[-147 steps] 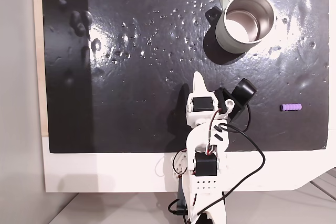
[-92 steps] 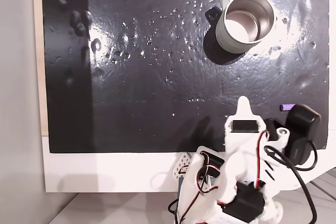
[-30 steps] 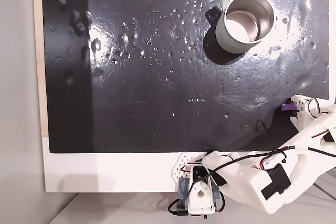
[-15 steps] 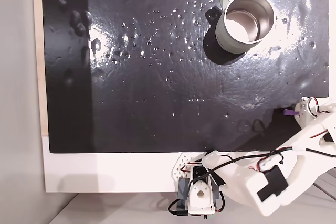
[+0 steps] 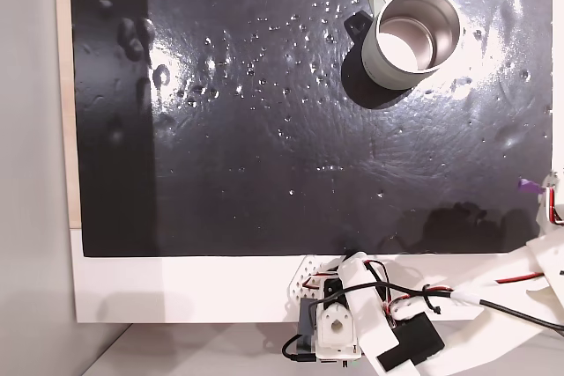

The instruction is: Grasp a pengrip and put it in the cup.

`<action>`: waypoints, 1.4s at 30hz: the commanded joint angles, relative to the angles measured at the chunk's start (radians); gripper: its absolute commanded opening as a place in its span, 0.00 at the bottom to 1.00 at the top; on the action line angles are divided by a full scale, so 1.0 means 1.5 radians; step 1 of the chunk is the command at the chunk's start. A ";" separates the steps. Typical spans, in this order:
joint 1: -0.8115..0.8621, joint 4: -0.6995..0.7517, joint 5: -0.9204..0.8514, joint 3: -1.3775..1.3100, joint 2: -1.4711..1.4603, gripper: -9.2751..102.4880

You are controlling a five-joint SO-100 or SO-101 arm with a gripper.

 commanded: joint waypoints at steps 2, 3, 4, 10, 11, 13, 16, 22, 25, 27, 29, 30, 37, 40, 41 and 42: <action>-0.035 0.029 0.050 -0.103 0.038 0.08; -0.048 0.032 0.064 -0.116 0.034 0.08; -0.063 0.039 0.080 -0.133 0.028 0.08; -0.165 0.064 0.190 -0.202 0.012 0.08; -0.184 0.069 0.210 -0.213 0.012 0.08; -0.227 0.075 0.247 -0.234 0.009 0.08; -0.287 0.102 0.298 -0.281 -0.013 0.08; -0.378 0.104 0.369 -0.302 -0.040 0.08; -0.414 0.105 0.402 -0.302 -0.055 0.08; -0.436 0.105 0.420 -0.307 -0.072 0.08; -0.455 0.105 0.439 -0.325 -0.093 0.08; -0.463 0.105 0.446 -0.336 -0.104 0.08; -0.501 0.107 0.480 -0.411 -0.171 0.08; -0.506 0.108 0.484 -0.410 -0.174 0.08; -0.507 0.108 0.484 -0.410 -0.174 0.08; -0.508 0.108 0.484 -0.410 -0.174 0.09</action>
